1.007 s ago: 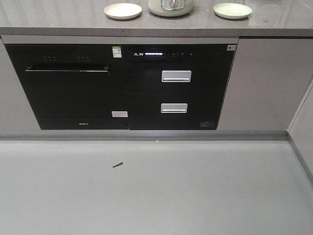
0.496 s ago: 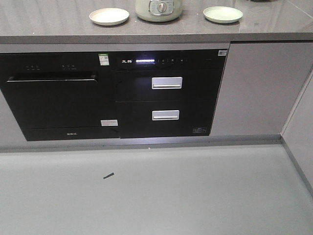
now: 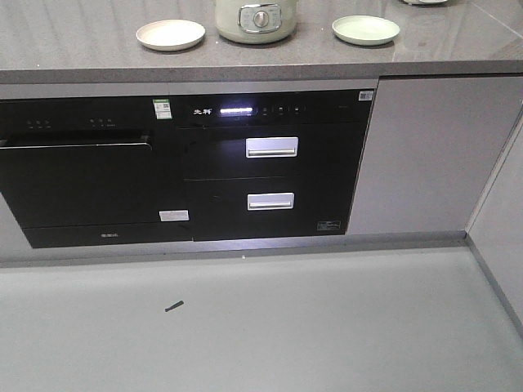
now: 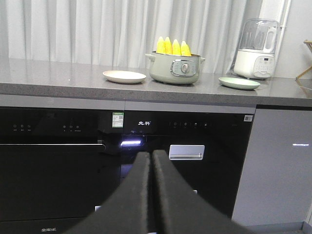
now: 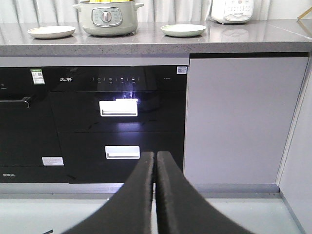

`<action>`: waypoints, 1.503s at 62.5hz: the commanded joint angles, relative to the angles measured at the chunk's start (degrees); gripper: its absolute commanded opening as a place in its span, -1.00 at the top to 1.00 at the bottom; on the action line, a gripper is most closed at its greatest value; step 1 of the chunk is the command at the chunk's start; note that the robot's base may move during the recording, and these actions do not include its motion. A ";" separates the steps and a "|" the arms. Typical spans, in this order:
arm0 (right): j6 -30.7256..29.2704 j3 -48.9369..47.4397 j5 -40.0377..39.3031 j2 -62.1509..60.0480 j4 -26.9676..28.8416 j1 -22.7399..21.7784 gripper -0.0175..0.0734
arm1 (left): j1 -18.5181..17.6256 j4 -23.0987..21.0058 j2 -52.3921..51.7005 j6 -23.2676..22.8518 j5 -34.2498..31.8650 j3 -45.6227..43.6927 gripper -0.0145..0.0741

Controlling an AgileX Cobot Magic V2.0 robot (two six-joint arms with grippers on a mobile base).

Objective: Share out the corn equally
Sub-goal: 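Drive the base toward the counter with the steamer pot and plates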

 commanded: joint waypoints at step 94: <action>-0.12 0.60 -3.33 0.86 0.02 0.04 0.63 | -0.23 -0.15 0.88 -0.42 -3.41 -0.04 0.69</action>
